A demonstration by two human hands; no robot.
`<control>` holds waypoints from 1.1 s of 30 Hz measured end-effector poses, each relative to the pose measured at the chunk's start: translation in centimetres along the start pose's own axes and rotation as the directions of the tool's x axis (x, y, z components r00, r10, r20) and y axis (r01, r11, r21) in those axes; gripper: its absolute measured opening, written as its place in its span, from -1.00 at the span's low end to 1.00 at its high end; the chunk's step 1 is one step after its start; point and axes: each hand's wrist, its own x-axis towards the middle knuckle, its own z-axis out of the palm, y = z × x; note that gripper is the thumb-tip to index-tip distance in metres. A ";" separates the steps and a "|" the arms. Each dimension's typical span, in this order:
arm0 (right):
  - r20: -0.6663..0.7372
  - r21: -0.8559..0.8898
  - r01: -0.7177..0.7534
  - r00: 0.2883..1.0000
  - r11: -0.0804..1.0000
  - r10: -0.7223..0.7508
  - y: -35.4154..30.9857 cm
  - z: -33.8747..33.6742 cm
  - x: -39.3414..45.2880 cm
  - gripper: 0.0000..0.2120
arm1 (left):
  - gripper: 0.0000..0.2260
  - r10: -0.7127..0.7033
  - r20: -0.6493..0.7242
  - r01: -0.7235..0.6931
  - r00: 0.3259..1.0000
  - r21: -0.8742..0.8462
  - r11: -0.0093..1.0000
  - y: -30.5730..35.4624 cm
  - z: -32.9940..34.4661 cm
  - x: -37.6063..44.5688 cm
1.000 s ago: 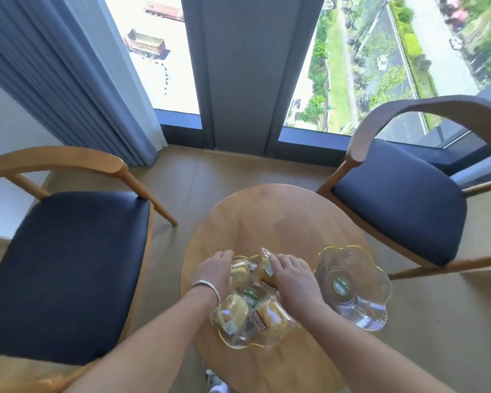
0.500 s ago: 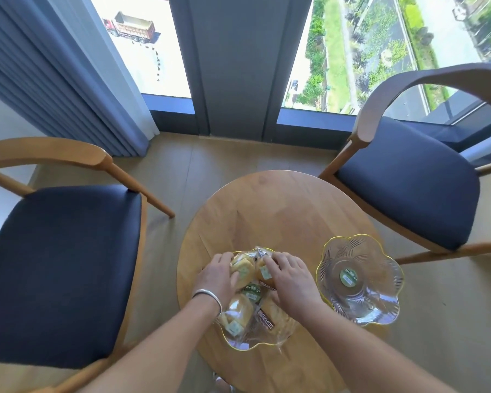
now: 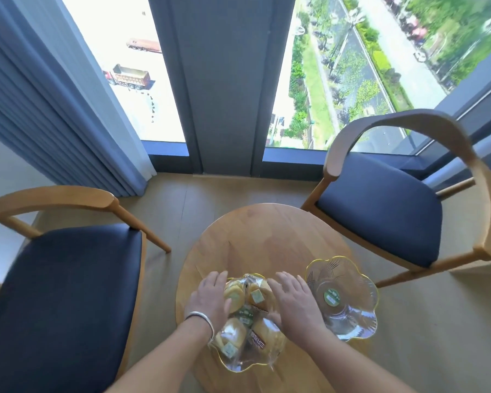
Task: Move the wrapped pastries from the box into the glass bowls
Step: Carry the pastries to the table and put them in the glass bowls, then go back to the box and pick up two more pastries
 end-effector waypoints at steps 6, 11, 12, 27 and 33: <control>-0.095 0.029 -0.116 0.988 0.993 0.118 0.5 -5.3 -3.0 -0.29 | -0.37 0.154 -0.083 -0.137 0.985 0.186 0.973 3.1 -6.3 -1.0; -0.198 0.093 -0.253 0.943 0.963 0.267 1.3 -10.0 -5.6 -0.31 | -0.38 0.322 -0.110 -0.269 0.940 0.335 0.903 6.3 -11.6 -1.1; -0.224 0.117 -0.284 0.926 0.952 0.303 1.5 -10.8 -6.2 -0.32 | -0.38 0.350 -0.119 -0.288 0.929 0.359 0.888 7.1 -12.6 -1.1; -0.375 0.233 -0.640 0.636 0.732 0.675 8.1 -15.6 -19.7 -0.36 | -0.37 0.728 -0.080 -0.604 0.681 0.500 0.620 23.7 -14.9 -3.0; -0.357 0.281 -0.761 0.483 0.585 0.800 9.8 -13.8 -28.4 -0.37 | -0.38 0.853 0.016 -0.745 0.521 0.495 0.446 31.0 -10.3 -6.0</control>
